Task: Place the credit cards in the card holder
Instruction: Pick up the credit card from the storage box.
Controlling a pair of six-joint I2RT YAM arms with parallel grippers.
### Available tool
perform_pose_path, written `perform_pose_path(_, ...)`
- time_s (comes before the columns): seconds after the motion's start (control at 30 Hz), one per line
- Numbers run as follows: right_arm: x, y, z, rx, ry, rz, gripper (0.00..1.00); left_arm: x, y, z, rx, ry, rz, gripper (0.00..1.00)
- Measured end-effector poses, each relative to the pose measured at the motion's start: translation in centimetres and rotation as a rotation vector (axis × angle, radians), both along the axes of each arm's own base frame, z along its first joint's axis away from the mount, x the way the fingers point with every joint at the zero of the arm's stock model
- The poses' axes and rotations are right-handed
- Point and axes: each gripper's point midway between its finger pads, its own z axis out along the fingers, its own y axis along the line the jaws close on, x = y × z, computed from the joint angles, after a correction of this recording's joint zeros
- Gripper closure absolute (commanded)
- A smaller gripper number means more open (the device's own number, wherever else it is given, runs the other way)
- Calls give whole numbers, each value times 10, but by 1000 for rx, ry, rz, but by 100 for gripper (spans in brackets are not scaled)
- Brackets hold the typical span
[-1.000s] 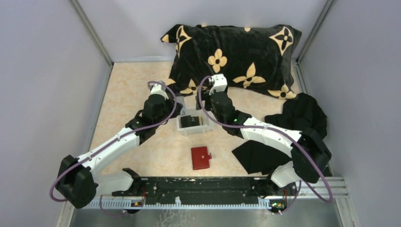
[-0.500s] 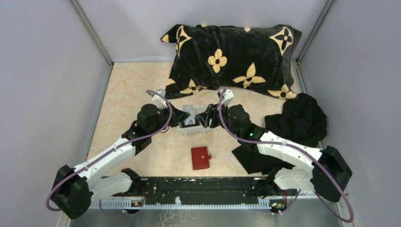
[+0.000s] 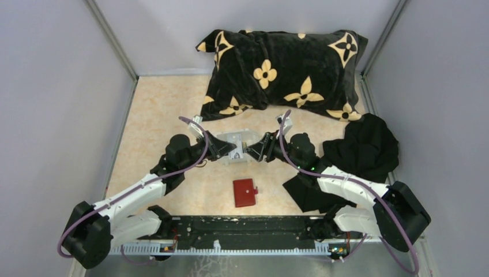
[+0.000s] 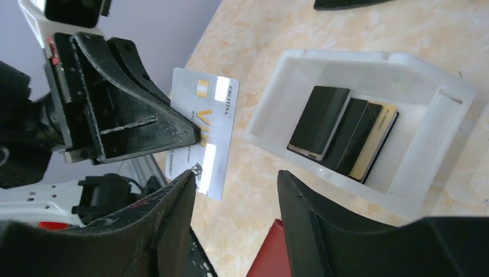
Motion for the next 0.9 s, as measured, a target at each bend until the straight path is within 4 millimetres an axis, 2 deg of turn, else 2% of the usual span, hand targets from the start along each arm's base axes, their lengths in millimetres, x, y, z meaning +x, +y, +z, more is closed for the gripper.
perform_pose_path(0.3, -4, 2, 17, 141, 14, 73, 45, -4, -8, 0, -96, 35, -37, 100)
perform_pose_path(0.53, -9, 9, 14, 175, 52, 128, 44, -5, -12, -5, -156, 72, -58, 100)
perform_pose_path(0.7, -12, 10, 8, 189, 74, 151, 44, -6, -14, 1, -202, 72, -76, 100)
perform_pose_path(0.8, -13, 12, 7, 198, 85, 163, 46, -6, -14, 4, -225, 67, -86, 100)
perform_pose_path(0.9, -13, 15, 6, 213, 92, 178, 53, -7, -15, 5, -242, 69, -98, 100)
